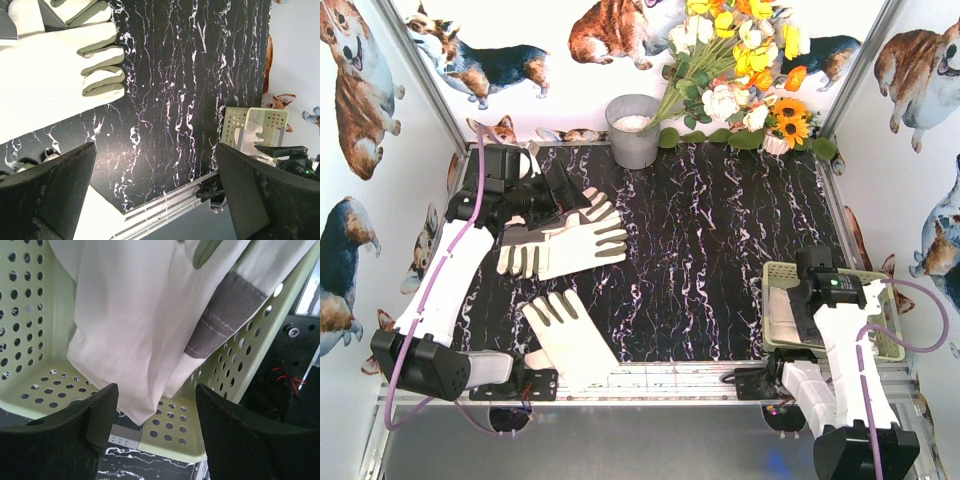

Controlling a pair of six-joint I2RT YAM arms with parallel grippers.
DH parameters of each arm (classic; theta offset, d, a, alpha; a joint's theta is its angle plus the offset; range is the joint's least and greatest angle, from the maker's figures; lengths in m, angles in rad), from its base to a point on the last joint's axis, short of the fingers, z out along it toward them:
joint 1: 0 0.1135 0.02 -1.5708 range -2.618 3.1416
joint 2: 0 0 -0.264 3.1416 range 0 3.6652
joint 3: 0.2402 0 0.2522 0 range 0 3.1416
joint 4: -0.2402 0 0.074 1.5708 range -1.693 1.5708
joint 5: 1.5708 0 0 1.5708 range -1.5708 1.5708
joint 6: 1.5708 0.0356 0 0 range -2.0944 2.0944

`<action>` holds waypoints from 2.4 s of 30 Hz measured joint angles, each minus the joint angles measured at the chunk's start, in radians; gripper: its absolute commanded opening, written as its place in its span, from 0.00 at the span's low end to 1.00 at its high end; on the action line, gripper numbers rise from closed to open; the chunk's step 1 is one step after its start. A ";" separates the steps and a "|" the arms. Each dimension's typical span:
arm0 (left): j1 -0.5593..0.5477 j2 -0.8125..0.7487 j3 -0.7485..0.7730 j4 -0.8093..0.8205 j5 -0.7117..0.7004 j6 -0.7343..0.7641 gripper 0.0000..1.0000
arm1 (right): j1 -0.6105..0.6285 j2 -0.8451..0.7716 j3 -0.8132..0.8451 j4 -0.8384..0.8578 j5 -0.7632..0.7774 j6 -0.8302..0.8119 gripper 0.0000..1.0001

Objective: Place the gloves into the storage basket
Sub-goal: Adjust the glove in the bin.

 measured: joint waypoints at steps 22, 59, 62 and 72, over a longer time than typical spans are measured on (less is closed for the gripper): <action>0.017 0.014 -0.017 -0.006 -0.012 0.000 1.00 | 0.000 0.124 -0.128 0.144 -0.126 0.090 0.33; 0.027 0.028 -0.035 -0.008 -0.005 0.023 1.00 | 0.000 0.132 -0.135 0.098 -0.099 -0.026 0.11; 0.029 0.037 -0.035 -0.011 -0.002 0.029 1.00 | 0.000 0.192 -0.135 0.118 -0.101 -0.047 0.27; 0.040 0.040 -0.034 -0.024 -0.002 0.049 1.00 | 0.000 0.363 -0.133 0.151 -0.106 -0.086 0.47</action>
